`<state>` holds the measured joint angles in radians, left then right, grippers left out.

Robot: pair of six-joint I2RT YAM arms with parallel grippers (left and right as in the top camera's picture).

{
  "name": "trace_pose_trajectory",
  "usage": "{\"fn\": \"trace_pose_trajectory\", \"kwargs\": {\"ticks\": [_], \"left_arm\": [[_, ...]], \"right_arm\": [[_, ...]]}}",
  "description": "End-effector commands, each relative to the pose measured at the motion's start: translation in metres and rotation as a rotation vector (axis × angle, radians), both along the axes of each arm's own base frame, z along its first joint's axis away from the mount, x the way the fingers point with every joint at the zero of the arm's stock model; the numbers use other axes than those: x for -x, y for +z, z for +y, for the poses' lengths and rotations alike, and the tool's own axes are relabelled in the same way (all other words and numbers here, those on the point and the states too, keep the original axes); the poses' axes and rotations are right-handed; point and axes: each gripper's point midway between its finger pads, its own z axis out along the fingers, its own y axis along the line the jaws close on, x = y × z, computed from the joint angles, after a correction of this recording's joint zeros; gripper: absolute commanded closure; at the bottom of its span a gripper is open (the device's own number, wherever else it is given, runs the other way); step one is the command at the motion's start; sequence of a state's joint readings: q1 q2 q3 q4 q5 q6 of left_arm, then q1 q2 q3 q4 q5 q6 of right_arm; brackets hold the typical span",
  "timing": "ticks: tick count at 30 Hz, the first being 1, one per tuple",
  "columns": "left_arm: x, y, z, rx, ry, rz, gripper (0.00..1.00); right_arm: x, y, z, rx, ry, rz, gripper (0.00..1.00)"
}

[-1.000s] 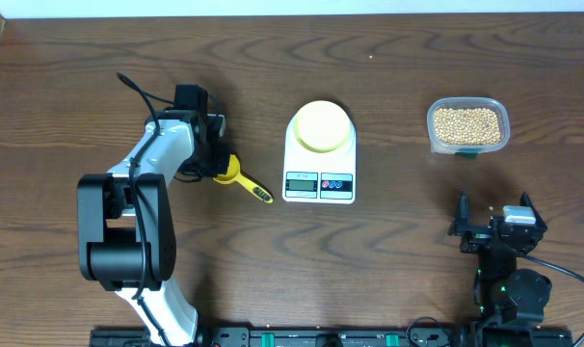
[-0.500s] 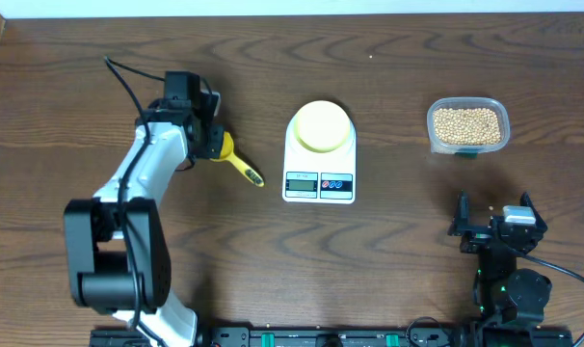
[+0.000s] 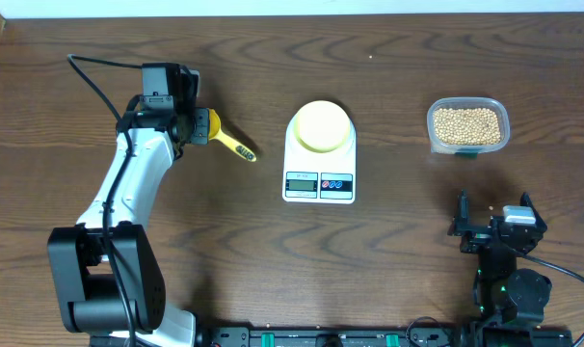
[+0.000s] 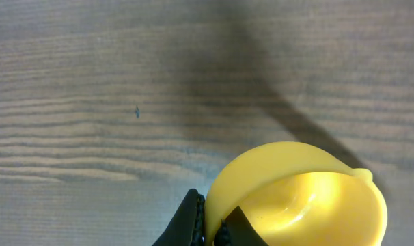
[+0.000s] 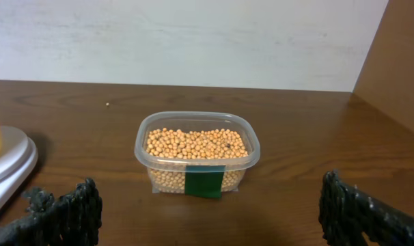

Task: Scoop item into bowl and weigh 50g on scale
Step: 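Lift the yellow scoop with the left gripper and carry it back-left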

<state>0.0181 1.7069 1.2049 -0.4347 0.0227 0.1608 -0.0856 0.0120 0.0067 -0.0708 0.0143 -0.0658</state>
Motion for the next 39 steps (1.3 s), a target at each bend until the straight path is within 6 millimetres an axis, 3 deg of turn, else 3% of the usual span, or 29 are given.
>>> {"fn": "trace_pose_trajectory", "kwargs": {"ticks": [1, 29, 39], "left_arm": [[-0.006, 0.013, 0.003, 0.006, 0.031, -0.047, 0.92], [-0.025, 0.029, 0.003, 0.017, 0.046, -0.15, 0.92], [-0.061, 0.066, 0.004, 0.082, 0.117, -0.363, 0.92]], "right_arm": [[0.0, -0.001, 0.001, -0.009, 0.005, 0.0, 0.01], [0.0, -0.001, 0.001, -0.009, 0.005, 0.0, 0.01], [0.0, -0.001, 0.001, -0.009, 0.005, 0.0, 0.01]]}}
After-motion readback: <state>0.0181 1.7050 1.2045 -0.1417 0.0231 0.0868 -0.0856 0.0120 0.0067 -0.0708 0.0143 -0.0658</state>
